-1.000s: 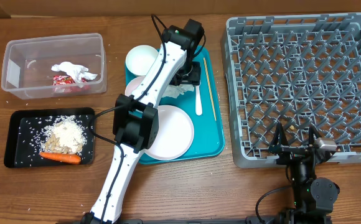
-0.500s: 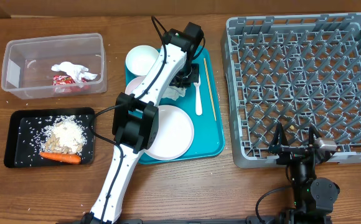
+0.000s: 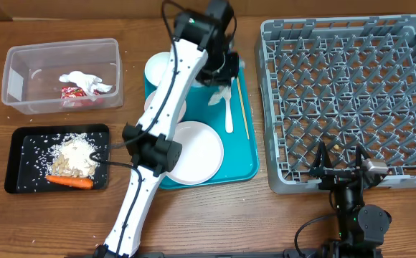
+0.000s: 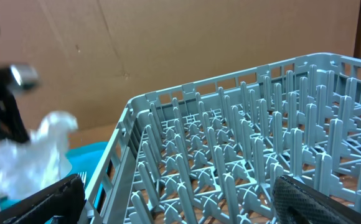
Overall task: Sort waste into correct bins and load items into the dishwasher rack
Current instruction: 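Carry the tissue to the clear bin and release it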
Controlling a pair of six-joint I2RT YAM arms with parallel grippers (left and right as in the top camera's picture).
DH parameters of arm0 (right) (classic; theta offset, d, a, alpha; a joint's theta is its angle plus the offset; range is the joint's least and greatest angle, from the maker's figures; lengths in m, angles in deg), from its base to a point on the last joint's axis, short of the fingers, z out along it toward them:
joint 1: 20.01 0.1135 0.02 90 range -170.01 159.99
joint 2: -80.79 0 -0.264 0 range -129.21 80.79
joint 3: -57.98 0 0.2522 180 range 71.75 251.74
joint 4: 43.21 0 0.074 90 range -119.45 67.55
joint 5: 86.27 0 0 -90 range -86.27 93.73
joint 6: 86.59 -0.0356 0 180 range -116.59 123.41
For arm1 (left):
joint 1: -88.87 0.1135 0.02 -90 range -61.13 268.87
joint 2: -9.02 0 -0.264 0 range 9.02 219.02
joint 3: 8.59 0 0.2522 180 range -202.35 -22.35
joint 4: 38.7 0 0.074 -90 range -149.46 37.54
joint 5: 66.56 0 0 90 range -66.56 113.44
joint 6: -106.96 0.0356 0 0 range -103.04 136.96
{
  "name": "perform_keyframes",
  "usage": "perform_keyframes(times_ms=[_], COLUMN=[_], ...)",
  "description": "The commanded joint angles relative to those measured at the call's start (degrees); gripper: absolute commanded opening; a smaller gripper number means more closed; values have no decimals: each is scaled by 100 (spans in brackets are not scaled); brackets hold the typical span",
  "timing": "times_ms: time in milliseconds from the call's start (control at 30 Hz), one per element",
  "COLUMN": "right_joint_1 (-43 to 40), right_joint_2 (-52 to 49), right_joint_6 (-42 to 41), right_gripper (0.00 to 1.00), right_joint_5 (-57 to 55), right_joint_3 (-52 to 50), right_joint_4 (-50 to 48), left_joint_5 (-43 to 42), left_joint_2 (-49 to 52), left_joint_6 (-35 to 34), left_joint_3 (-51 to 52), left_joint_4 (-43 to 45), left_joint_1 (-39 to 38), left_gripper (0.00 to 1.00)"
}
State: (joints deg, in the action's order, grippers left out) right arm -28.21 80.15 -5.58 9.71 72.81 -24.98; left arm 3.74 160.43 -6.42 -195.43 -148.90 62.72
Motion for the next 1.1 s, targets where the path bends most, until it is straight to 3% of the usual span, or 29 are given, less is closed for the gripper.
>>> perform_keyframes(times_ms=[0, 333, 433, 633, 767, 833, 933, 967, 1067], right_joint_1=[-17, -17, -17, -17, -17, -17, -17, -17, -17], right_joint_2=[37, 37, 37, 37, 37, 37, 37, 37, 37], right_joint_6=[-20, -20, -20, -20, -20, -20, -20, -20, -20], right_gripper=[100, 100, 100, 100, 100, 100, 100, 100, 100], right_joint_5=[11, 11, 11, 11, 11, 11, 11, 11, 11], right_joint_3=[-59, -61, -61, -59, -59, -59, -59, -59, -61], right_joint_4=[-28, -28, -31, -31, -31, -31, -31, -31, -31], left_joint_5=[-289, 1661, 1864, 1871, 1871, 1853, 1792, 1696, 1357], left_joint_2=[-269, -1073, -1123, -1005, -918, -918, -918, -918, -949], left_joint_6=[153, 146, 55, -260, -260, -260, -258, -234, -238], left_joint_3=[-695, -695, -693, -490, -17, 468, 892, 979, 1019], left_joint_4=[-24, -35, -35, -35, -35, -35, -35, -35, -28], left_joint_1=[136, 1644, 2448, 3259, 3578, 3681, 3705, 3705, 3694], left_gripper=[4, 4, 4, 5, 31, 34, 94, 100, 100])
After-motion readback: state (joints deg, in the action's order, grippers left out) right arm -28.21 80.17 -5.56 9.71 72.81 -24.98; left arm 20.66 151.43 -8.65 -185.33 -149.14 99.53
